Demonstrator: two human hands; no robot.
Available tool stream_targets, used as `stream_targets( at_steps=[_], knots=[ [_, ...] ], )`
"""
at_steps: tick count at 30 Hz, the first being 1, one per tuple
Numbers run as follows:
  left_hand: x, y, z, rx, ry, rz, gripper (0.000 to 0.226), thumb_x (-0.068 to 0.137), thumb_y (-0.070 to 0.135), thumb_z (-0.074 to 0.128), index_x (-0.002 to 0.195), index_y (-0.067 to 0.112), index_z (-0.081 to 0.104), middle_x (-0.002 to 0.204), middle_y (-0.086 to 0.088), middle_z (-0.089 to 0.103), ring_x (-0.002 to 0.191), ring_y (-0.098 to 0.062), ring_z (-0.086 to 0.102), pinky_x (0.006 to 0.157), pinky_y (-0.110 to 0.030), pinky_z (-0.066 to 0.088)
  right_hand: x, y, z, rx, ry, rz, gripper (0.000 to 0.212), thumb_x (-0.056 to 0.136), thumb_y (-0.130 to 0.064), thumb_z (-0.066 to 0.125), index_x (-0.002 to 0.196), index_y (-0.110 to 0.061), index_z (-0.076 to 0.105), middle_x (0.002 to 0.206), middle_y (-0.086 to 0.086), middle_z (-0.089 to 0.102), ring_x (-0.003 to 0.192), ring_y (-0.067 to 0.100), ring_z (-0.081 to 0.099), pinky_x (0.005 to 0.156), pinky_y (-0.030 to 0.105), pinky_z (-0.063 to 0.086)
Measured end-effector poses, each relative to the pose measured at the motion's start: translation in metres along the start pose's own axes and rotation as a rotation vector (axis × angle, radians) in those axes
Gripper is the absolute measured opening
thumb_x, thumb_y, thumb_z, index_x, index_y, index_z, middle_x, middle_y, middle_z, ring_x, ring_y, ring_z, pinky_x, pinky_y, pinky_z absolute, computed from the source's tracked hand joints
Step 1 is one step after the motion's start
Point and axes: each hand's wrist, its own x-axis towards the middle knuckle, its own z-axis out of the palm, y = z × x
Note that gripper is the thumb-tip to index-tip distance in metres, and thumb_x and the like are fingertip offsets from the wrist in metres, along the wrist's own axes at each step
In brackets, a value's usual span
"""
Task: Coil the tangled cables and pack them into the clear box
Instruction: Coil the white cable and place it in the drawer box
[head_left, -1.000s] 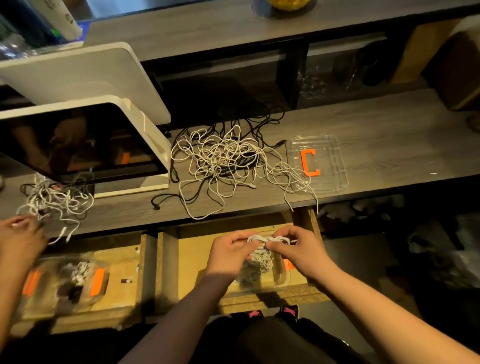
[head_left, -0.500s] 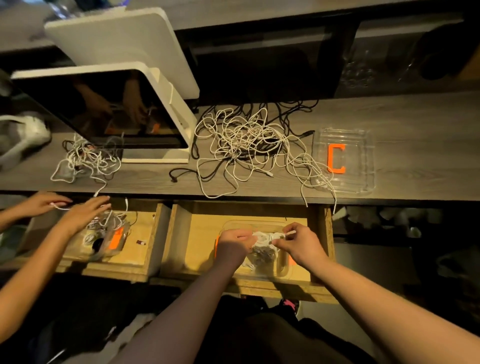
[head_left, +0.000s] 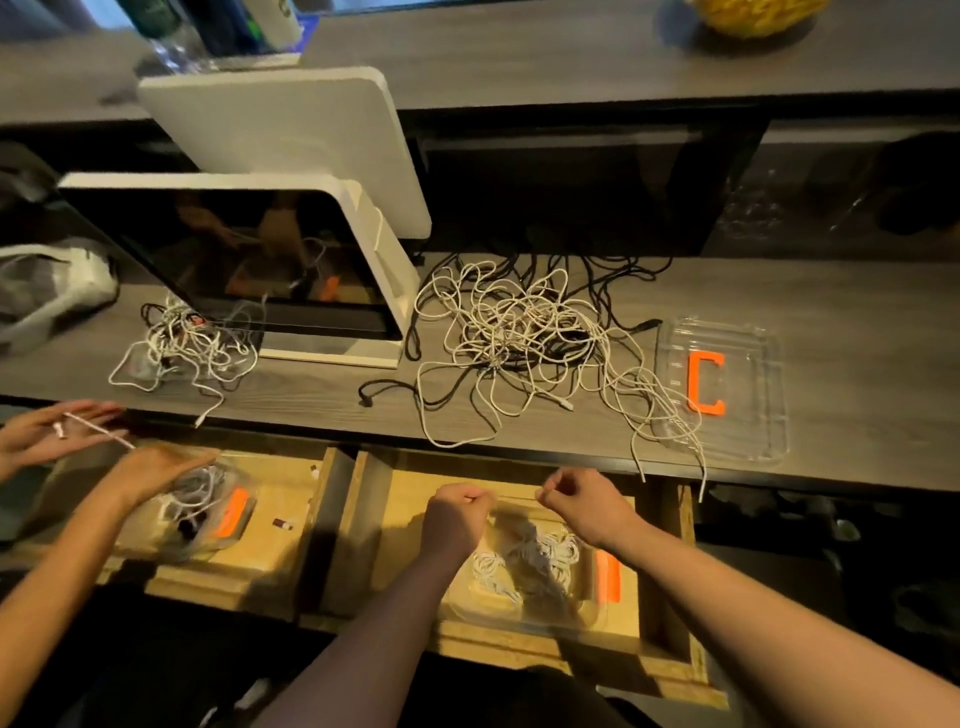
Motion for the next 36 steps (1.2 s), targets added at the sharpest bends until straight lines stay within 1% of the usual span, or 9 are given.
stream_targets(
  at_steps=[5, 12, 18, 21, 23, 27, 30, 33, 36],
  knots=[
    [0.043, -0.001, -0.030, 0.038, -0.018, 0.103, 0.010, 0.092, 0.015, 0.067, 0.088, 0.018, 0.075, 0.082, 0.005, 0.069, 0.081, -0.011, 0.064, 0.067, -0.013, 0.044, 0.045, -0.049, 0.014, -0.041, -0.017, -0.052, 0.019, 0.094, -0.030, 0.063, 0.097, -0.012, 0.067, 0.086, 0.001, 0.066, 0.082, 0.018, 0.060, 0.069, 0.027, 0.041],
    [0.112, 0.002, -0.055, -0.105, 0.142, -0.090, 0.033, 0.094, 0.012, 0.067, 0.126, 0.006, 0.060, 0.123, -0.011, 0.063, 0.111, -0.026, 0.062, 0.088, -0.030, 0.049, 0.104, -0.087, 0.028, -0.127, 0.108, 0.050, 0.038, 0.096, -0.028, 0.059, 0.130, -0.012, 0.053, 0.122, 0.010, 0.065, 0.110, 0.028, 0.062, 0.092, 0.036, 0.050],
    [0.149, 0.004, -0.060, -0.201, -0.090, -0.119, 0.042, 0.095, 0.010, 0.065, 0.135, 0.008, 0.052, 0.125, -0.011, 0.060, 0.103, -0.016, 0.056, 0.083, -0.022, 0.044, 0.143, -0.098, 0.039, 0.019, 0.064, 0.198, 0.034, 0.098, -0.026, 0.057, 0.131, -0.016, 0.049, 0.116, 0.011, 0.067, 0.101, 0.026, 0.066, 0.088, 0.042, 0.056],
    [0.157, 0.007, -0.065, -0.203, -0.150, -0.074, 0.032, 0.097, 0.012, 0.063, 0.127, 0.018, 0.052, 0.109, -0.001, 0.059, 0.096, -0.013, 0.057, 0.073, -0.018, 0.042, 0.149, -0.106, 0.042, 0.123, 0.108, 0.163, 0.008, 0.099, -0.019, 0.052, 0.101, -0.021, 0.059, 0.093, 0.006, 0.065, 0.080, 0.019, 0.061, 0.062, 0.030, 0.048],
    [0.157, 0.004, -0.066, -0.166, -0.187, -0.068, 0.009, 0.099, 0.017, 0.060, 0.106, 0.012, 0.060, 0.094, -0.001, 0.061, 0.087, -0.014, 0.057, 0.067, -0.017, 0.042, 0.147, -0.110, 0.046, 0.188, 0.138, 0.099, 0.018, 0.098, -0.012, 0.050, 0.088, -0.023, 0.060, 0.083, 0.002, 0.062, 0.072, 0.018, 0.056, 0.057, 0.026, 0.042],
    [0.146, 0.002, -0.064, -0.270, -0.131, -0.107, 0.018, 0.101, 0.018, 0.055, 0.090, 0.011, 0.066, 0.093, -0.010, 0.069, 0.093, -0.026, 0.065, 0.078, -0.029, 0.047, 0.129, -0.116, 0.050, 0.248, 0.165, 0.011, 0.017, 0.098, -0.009, 0.051, 0.094, -0.015, 0.066, 0.086, -0.002, 0.063, 0.074, 0.010, 0.056, 0.071, 0.031, 0.047],
    [0.124, 0.021, -0.064, -0.418, -0.127, -0.064, 0.015, 0.100, 0.010, 0.055, 0.091, 0.013, 0.066, 0.090, -0.008, 0.069, 0.087, -0.023, 0.065, 0.074, -0.020, 0.051, 0.112, -0.113, 0.042, 0.322, 0.209, -0.003, 0.016, 0.099, -0.011, 0.052, 0.095, -0.017, 0.065, 0.084, -0.002, 0.063, 0.075, 0.015, 0.057, 0.080, 0.044, 0.052],
    [0.089, 0.036, -0.060, -0.432, -0.120, 0.051, 0.017, 0.098, 0.009, 0.059, 0.086, 0.017, 0.068, 0.080, -0.003, 0.068, 0.078, -0.015, 0.063, 0.072, -0.020, 0.050, 0.090, -0.110, 0.031, 0.372, 0.199, 0.010, 0.020, 0.100, -0.006, 0.049, 0.100, -0.018, 0.065, 0.085, 0.006, 0.062, 0.072, 0.022, 0.053, 0.070, 0.043, 0.051],
    [0.049, 0.047, -0.053, -0.356, -0.117, 0.212, 0.023, 0.097, 0.014, 0.062, 0.081, 0.029, 0.068, 0.072, 0.006, 0.068, 0.070, -0.004, 0.061, 0.069, -0.021, 0.048, 0.068, -0.111, 0.017, 0.554, 0.114, -0.001, 0.022, 0.101, -0.010, 0.050, 0.091, -0.015, 0.069, 0.070, 0.000, 0.059, 0.064, 0.016, 0.051, 0.059, 0.026, 0.045]
  ],
)
